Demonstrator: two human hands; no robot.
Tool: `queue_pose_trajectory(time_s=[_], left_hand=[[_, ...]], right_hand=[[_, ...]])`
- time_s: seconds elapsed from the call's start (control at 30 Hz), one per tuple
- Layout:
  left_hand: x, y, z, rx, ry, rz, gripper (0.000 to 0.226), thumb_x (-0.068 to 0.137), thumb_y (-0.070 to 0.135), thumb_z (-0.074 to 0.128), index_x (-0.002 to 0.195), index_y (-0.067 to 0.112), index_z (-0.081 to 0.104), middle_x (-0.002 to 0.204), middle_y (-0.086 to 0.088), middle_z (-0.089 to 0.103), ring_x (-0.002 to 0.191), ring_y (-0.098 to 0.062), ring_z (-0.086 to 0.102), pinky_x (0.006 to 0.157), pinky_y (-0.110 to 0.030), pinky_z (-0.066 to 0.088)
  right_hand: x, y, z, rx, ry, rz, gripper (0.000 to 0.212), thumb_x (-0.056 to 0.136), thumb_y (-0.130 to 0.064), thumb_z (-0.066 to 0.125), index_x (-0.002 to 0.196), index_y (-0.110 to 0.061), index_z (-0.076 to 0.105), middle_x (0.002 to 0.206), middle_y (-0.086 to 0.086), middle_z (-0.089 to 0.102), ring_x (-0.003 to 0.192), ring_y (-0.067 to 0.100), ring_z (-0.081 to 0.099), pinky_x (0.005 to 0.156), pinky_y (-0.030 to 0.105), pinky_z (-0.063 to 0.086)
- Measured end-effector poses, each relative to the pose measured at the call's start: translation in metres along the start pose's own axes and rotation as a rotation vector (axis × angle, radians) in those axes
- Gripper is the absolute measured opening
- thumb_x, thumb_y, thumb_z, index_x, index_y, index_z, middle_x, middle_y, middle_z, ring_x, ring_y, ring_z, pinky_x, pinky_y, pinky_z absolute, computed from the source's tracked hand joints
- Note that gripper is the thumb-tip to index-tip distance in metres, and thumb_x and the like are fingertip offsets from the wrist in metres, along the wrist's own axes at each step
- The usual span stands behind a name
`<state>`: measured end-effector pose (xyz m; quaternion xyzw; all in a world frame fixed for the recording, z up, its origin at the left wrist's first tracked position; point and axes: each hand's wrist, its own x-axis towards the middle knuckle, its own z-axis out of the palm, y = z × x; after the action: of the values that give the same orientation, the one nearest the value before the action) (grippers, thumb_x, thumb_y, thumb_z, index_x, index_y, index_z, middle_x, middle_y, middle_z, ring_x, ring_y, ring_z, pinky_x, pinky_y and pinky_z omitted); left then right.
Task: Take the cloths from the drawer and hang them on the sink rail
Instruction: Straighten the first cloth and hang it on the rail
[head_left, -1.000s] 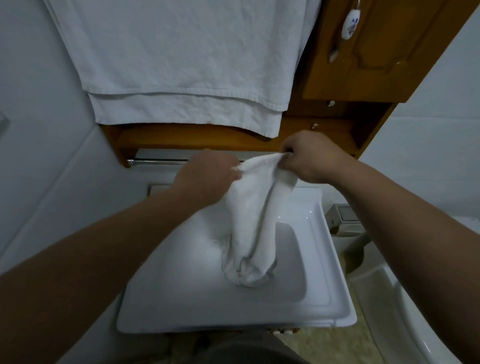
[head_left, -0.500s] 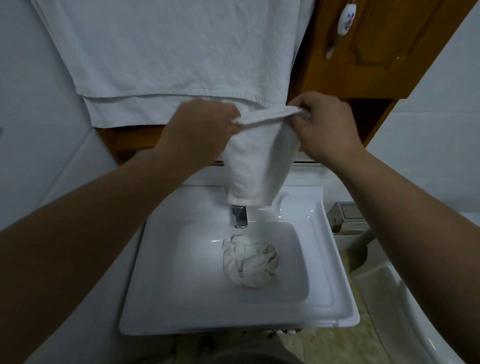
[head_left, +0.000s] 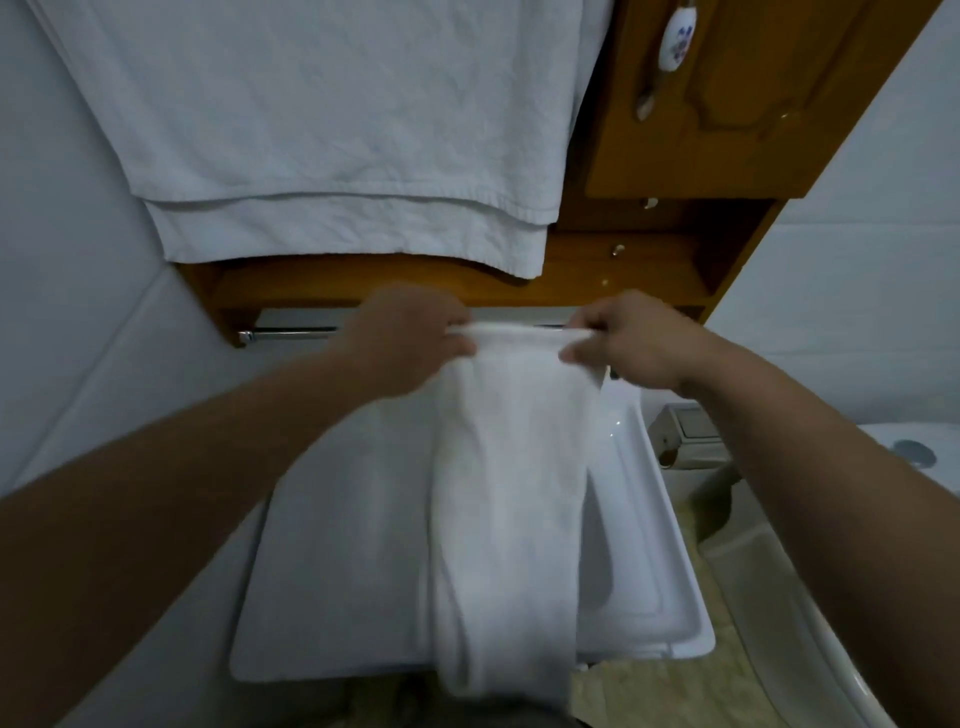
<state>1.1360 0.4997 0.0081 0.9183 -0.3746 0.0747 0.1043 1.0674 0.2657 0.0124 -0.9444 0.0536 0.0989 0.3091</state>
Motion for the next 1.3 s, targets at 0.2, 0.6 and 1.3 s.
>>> queue_pose_trajectory(time_s=[0.2, 0.6, 1.3], left_hand=[[0.018, 0.011, -0.010, 0.038, 0.090, 0.012, 0.030, 0.095, 0.042, 0.053, 0.099, 0.017, 0.068, 0.077, 0.002, 0.063, 0.069, -0.017, 0.055, 0.063, -0.028, 0.037], [0.045, 0.018, -0.037, 0.046, 0.123, 0.005, 0.027, 0.094, 0.038, 0.055, 0.107, 0.021, 0.070, 0.080, 0.002, 0.060, 0.076, -0.016, 0.052, 0.067, -0.027, 0.031], [0.068, 0.053, 0.052, -0.004, -0.075, 0.004, 0.029, 0.098, 0.039, 0.050, 0.113, 0.020, 0.067, 0.089, 0.002, 0.063, 0.075, -0.012, 0.052, 0.065, -0.024, 0.038]], right_hand=[[0.005, -0.022, -0.027, 0.149, 0.364, -0.058, 0.003, 0.092, -0.023, 0.066, 0.092, -0.023, 0.069, 0.087, -0.009, 0.063, 0.080, 0.007, 0.057, 0.061, 0.023, 0.042], [-0.004, -0.004, -0.037, 0.306, 0.469, -0.036, 0.010, 0.093, -0.019, 0.066, 0.100, -0.026, 0.068, 0.098, -0.008, 0.062, 0.090, 0.012, 0.057, 0.072, 0.026, 0.046], [0.005, 0.077, -0.003, 0.405, 0.489, 0.257, 0.016, 0.087, -0.021, 0.073, 0.101, -0.019, 0.066, 0.096, -0.003, 0.062, 0.088, 0.018, 0.059, 0.076, 0.030, 0.051]])
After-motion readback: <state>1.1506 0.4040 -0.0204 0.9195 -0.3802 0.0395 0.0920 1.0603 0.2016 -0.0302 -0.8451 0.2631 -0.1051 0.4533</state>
